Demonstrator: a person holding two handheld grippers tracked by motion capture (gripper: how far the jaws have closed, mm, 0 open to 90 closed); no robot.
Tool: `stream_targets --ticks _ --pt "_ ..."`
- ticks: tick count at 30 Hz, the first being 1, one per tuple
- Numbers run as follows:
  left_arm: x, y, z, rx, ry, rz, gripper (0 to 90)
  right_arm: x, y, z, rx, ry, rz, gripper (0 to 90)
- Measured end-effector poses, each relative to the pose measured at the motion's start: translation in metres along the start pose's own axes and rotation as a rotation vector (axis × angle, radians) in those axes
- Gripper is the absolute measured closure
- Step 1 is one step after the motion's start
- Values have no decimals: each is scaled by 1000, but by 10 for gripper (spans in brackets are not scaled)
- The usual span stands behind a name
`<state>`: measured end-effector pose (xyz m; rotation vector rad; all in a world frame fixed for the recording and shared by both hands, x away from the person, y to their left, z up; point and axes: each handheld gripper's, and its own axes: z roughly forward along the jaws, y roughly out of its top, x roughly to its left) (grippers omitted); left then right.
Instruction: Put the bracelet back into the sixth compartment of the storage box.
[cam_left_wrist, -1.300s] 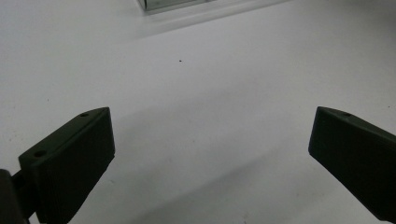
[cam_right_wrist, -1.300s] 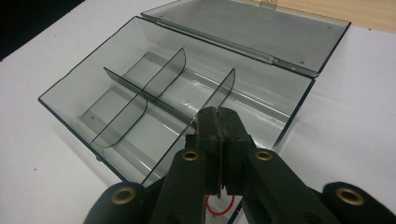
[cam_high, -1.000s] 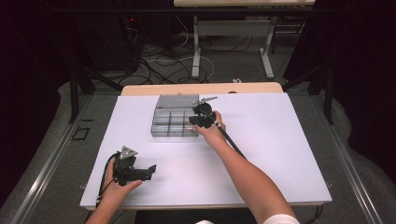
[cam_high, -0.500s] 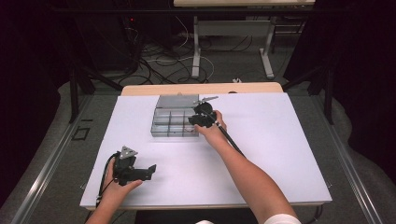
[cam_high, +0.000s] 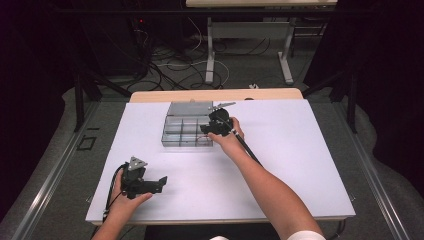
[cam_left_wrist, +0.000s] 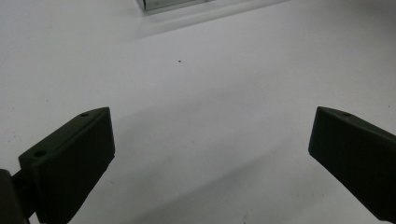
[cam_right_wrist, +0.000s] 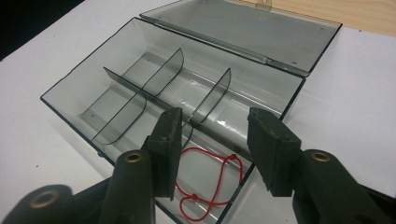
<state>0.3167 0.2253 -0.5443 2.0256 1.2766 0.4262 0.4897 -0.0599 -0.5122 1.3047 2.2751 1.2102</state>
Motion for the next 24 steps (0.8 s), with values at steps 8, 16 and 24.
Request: stream_targets --ticks 8,16,24 --pt "0 0 0 3 1 5 6 5 0 -7 8 19 -20 490" --pt "0 0 0 2 1 5 5 10 -4 -16 16 42 -50 445" --pt "-1 0 1 0 6 3 5 13 -11 -29 10 61 -77 407"
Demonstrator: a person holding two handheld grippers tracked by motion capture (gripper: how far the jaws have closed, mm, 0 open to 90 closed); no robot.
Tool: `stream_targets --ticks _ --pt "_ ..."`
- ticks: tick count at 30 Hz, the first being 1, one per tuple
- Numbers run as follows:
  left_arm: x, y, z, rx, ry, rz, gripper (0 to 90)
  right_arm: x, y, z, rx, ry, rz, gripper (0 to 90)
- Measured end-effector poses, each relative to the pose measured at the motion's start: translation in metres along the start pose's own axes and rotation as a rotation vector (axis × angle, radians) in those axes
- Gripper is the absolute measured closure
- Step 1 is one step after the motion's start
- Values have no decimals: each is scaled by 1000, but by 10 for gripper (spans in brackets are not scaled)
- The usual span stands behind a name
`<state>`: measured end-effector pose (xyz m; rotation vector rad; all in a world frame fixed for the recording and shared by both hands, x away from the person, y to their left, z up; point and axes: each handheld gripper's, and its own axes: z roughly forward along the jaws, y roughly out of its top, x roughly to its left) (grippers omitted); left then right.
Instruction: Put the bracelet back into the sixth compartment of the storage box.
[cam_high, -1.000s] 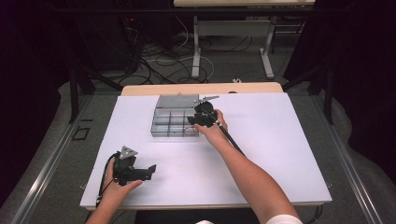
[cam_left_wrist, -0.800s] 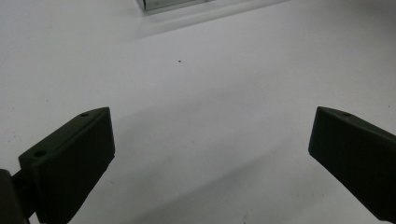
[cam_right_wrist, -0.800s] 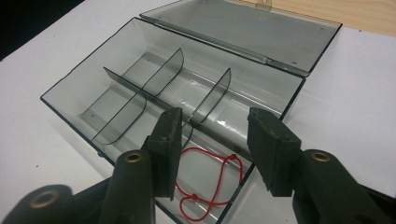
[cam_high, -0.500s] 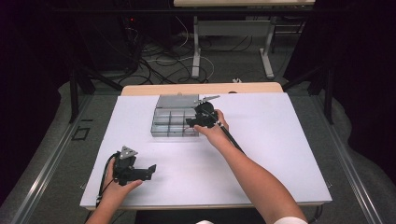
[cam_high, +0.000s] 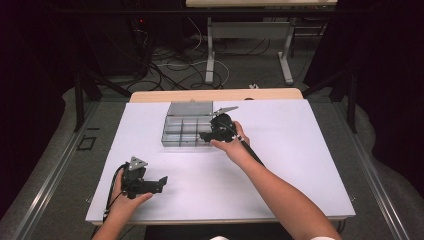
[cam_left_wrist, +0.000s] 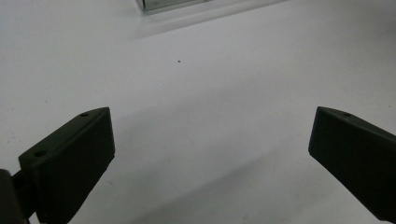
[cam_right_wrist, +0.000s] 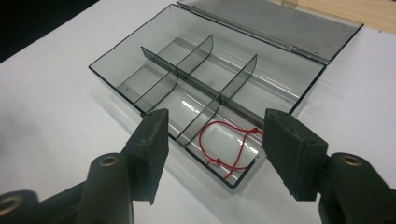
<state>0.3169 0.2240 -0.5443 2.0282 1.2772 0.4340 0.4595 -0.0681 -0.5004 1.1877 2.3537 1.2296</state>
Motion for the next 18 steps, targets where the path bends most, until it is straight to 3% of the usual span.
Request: stream_targets --ticks 9,12,13,18 --pt "-1 0 1 -1 -1 -4 5 9 -10 -14 -12 25 -35 347" --pt "-1 0 1 0 -1 -5 6 10 -12 -20 8 47 -29 347" --pt "-1 0 1 0 -1 -5 6 11 -14 -21 -13 51 -24 347" --pt "-1 0 1 -1 -3 -5 6 13 -19 -30 -18 81 0 297"
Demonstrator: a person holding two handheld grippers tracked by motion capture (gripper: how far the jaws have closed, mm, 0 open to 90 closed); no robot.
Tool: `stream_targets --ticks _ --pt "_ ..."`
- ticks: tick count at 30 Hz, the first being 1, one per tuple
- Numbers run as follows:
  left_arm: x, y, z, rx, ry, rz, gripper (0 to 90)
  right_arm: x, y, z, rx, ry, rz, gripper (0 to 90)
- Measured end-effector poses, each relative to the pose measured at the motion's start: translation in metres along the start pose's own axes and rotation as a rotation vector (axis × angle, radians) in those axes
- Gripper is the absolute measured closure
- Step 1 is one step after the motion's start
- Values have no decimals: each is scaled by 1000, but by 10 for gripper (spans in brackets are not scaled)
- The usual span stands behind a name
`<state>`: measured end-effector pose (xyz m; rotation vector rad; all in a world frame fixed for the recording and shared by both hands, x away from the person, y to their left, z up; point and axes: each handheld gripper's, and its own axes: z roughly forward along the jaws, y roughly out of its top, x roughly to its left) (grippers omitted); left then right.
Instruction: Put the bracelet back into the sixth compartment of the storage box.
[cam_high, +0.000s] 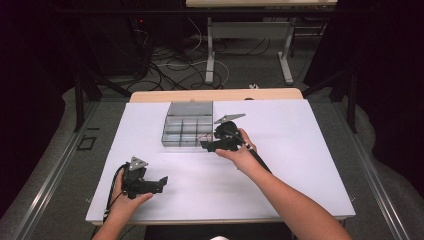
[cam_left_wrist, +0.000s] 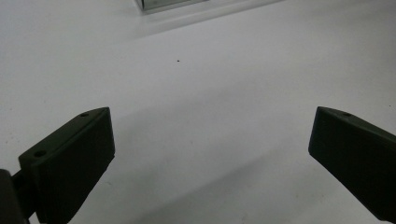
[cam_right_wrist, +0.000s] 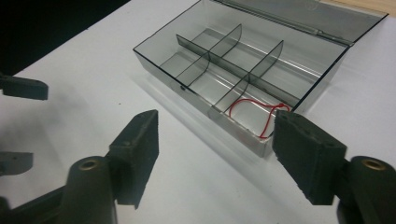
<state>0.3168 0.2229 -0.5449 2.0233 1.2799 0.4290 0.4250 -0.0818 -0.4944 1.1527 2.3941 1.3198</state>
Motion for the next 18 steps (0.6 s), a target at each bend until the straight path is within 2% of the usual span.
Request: stream_targets --ticks 3,7,9,11,14,18 --pt "0 0 0 0 0 0 6 3 -3 -6 4 10 5 218" --pt "0 0 0 1 3 7 6 6 -8 -14 6 3 -27 170" --pt "0 0 0 1 2 7 5 5 -11 -17 -5 -6 -57 162" --pt "0 0 1 3 -1 -1 6 7 -14 -21 -7 -6 -41 154" --pt "0 0 1 3 1 8 5 4 -18 -28 -15 -20 -66 151" --pt "0 0 1 5 0 3 6 2 -23 -36 -20 -26 -50 131"
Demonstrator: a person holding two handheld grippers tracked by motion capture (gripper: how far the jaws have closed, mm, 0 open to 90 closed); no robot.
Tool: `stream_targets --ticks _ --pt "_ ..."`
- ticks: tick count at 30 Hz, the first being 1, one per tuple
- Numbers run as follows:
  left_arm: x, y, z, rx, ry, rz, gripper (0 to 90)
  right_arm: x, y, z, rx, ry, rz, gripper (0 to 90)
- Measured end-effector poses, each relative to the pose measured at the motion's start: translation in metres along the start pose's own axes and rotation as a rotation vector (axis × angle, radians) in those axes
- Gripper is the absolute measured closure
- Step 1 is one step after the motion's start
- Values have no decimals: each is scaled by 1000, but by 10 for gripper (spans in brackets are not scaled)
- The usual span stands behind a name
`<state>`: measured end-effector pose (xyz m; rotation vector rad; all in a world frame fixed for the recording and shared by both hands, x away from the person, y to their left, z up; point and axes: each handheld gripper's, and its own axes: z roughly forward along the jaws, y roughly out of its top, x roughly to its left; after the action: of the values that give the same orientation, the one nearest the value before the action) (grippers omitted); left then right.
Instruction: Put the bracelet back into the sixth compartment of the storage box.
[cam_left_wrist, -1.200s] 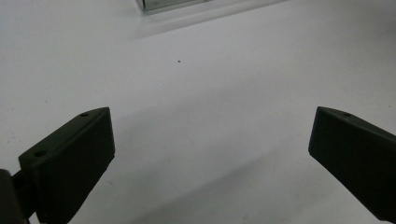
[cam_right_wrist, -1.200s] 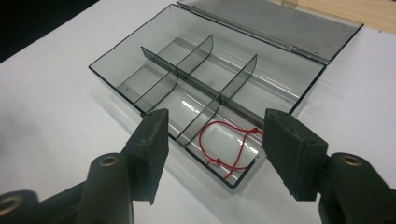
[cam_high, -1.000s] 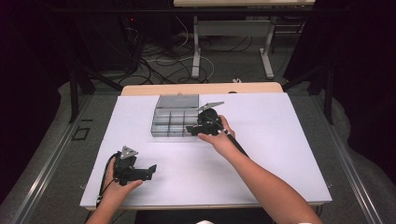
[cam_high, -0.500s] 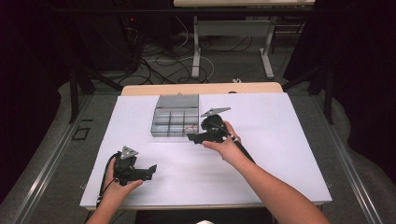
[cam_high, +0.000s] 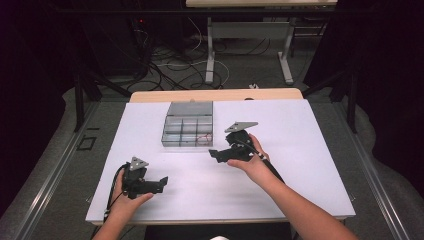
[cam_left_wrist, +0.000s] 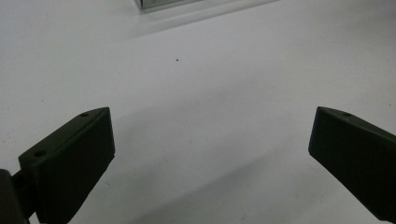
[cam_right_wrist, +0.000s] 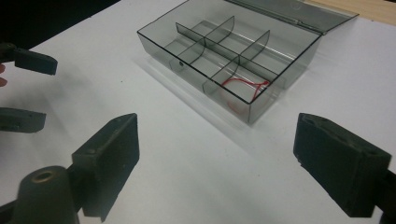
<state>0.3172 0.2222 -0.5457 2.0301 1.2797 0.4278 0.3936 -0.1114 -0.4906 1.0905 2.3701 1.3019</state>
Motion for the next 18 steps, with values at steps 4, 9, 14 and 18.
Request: stream_targets --ticks 4,9,14,18 --pt "0 0 0 -1 -1 0 6 -4 -6 -7 -7 -10 2 67" --pt "0 0 0 -1 -1 -3 6 -9 -15 -14 -16 -7 17 0" --pt "0 0 0 1 -1 0 6 -15 -25 -24 -23 -22 22 0" --pt "0 0 0 -2 -2 -9 6 -21 -34 -35 -40 -47 19 0"
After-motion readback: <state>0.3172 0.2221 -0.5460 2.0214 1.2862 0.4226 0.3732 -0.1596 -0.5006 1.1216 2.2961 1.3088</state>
